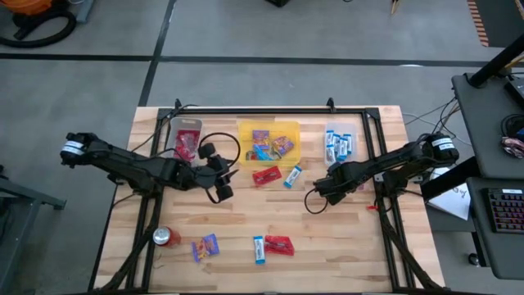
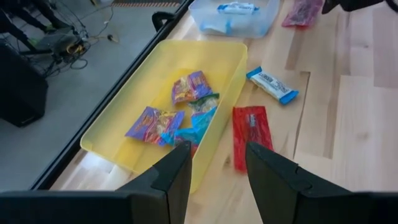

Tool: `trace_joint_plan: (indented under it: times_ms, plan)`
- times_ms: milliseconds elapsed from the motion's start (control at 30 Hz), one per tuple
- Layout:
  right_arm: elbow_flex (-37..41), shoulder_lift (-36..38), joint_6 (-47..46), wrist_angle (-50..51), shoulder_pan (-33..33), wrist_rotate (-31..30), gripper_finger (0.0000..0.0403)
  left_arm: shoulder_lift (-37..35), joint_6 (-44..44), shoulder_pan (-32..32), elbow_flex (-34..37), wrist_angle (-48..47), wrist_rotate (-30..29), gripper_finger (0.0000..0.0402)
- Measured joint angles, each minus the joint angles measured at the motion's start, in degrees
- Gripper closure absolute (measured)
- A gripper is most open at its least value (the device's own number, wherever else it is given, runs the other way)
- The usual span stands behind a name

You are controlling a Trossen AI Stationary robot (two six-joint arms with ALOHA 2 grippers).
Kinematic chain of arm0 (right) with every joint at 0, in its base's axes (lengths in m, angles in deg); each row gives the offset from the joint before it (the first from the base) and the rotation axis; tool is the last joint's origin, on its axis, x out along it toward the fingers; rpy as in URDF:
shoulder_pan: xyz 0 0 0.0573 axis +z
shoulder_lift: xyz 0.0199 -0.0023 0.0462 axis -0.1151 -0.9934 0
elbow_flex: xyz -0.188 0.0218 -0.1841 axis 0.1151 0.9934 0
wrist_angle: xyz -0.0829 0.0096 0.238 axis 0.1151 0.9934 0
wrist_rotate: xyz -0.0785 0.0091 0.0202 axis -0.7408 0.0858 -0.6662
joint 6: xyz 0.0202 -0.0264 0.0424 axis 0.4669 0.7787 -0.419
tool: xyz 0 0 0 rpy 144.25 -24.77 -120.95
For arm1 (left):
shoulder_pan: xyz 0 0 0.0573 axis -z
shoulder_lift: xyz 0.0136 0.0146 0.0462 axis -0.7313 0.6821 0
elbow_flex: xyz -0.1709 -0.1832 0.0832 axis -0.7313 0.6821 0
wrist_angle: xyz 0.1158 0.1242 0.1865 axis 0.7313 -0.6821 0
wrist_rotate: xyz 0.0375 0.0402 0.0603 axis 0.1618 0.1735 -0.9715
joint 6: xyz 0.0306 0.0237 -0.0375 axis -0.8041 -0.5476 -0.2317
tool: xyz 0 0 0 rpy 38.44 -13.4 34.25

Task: Sort candy
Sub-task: Put the red gummy into the gray bin

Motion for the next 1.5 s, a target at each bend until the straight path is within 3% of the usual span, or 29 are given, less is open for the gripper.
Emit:
trace_joint_plan:
  times_ms: [367,800,967,1233,1500]
  plan:
    - [1.94,-0.04,3.06,-6.61,-0.22,-3.23,0.0184,0.16,-2.94,0.0,0.0,2.77,-0.02,0.0267]
    - [9.48,0.17,9.08,-16.09,-2.61,-3.95,0.0188,0.16,-2.94,0.0,0.0,3.4,0.0,0.0267]
    - [10.09,0.11,10.06,-17.05,-2.62,-2.97,0.0232,0.16,-2.94,0.0,0.0,3.42,0.0,0.0267]
    - [10.79,0.14,13.38,-21.54,-2.64,1.3,0.0376,1.42,-3.12,0.0,0.0,3.78,0.02,0.0267]
    - [6.02,1.85,12.39,-24.16,-0.77,4.64,0.039,4.2,-3.14,0.0,0.0,4.39,0.04,0.0267]
